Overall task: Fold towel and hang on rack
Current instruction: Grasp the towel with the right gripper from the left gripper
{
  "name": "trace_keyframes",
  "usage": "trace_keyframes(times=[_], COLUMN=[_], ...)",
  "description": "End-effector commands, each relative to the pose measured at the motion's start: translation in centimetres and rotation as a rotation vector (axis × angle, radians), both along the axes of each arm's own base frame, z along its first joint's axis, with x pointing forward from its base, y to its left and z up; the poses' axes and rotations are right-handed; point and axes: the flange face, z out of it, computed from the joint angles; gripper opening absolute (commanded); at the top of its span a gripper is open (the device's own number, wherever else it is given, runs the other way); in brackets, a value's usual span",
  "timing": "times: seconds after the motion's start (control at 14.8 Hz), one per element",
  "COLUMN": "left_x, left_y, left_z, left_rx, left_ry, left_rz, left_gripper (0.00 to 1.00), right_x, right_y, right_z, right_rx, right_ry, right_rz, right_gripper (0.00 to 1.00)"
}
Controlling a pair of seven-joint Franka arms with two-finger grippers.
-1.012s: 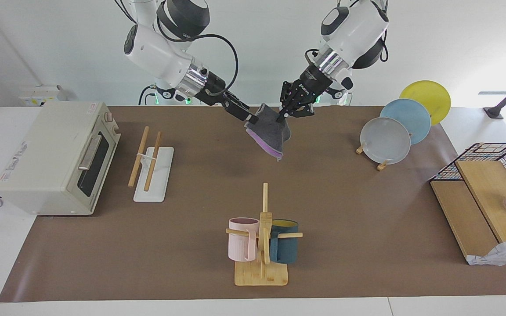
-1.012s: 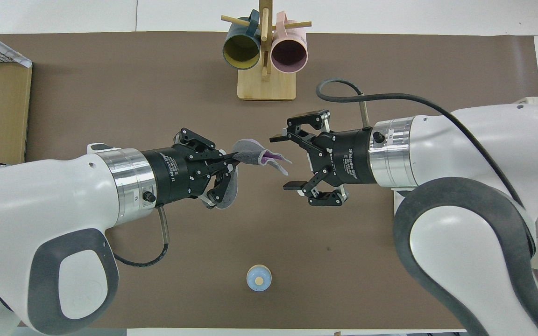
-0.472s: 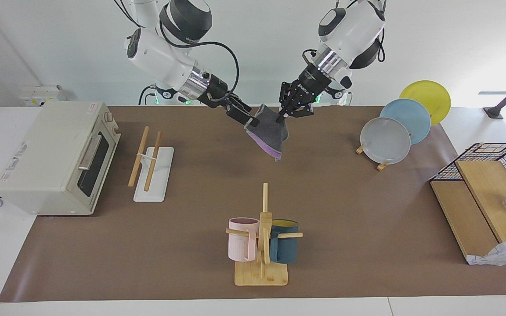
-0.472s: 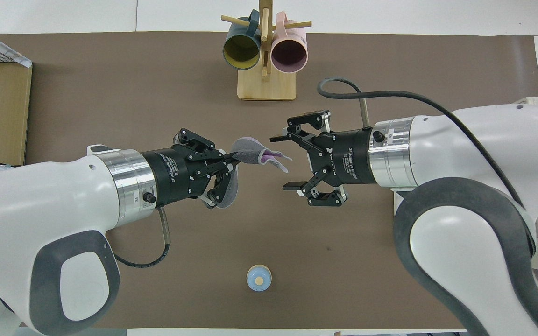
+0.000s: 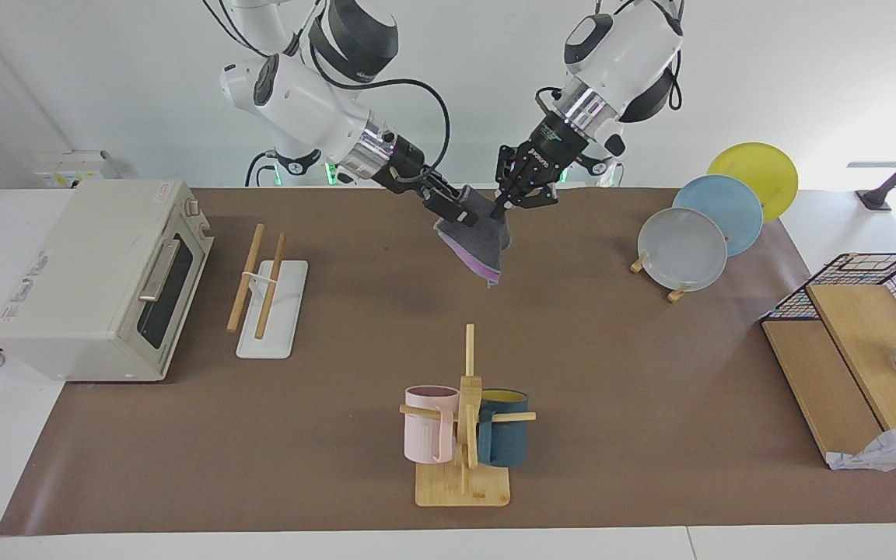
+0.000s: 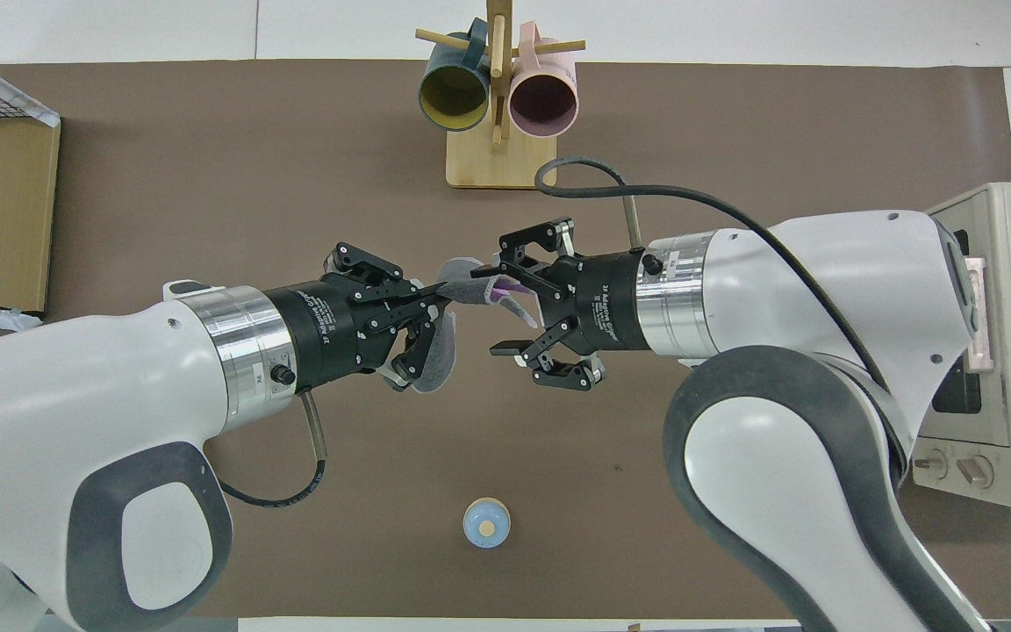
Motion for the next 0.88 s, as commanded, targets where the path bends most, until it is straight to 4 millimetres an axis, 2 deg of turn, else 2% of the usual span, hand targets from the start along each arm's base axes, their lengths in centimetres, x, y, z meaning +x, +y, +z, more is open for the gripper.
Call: trace_keyframes(times=[0.0,0.07,0.61,0.67,0.74,0.81], left_x=[-0.9,-0.9,-1.0,-1.4,-1.6,-1.6], left_y=[0.4,0.3,0.3,-0.4,-0.6,-0.6], left_z=[0.1,0.0,-0.1,0.1,0.0,0.0], left_rx=[-0.024,-0.024,-0.020,-0.016,-0.007,-0.007], left_ry=[0.001,0.003,0.003,-0.011,-0.026,-0.023], left_rz=[0.023,0.023,0.015,-0.010,-0.038,-0.037], left_gripper=[0.00,0.00,0.00,0.70,0.95,1.00], right_x=[0.9,0.9,0.9,0.9,0.8,0.7], right_y=[0.3,0.3,0.3,0.3,0.3,0.4], right_z=[0.2,0.2,0.3,0.3,0.4,0.2], right_rx=[0.024,0.025,0.026,0.024,0.023,0.022], right_ry=[-0.002,-0.003,-0.002,-0.006,-0.021,-0.028], right_rz=[-0.016,-0.015,-0.005,0.003,0.018,0.035], right_gripper=[0.22,0.00,0.00,0.00,0.00,0.00])
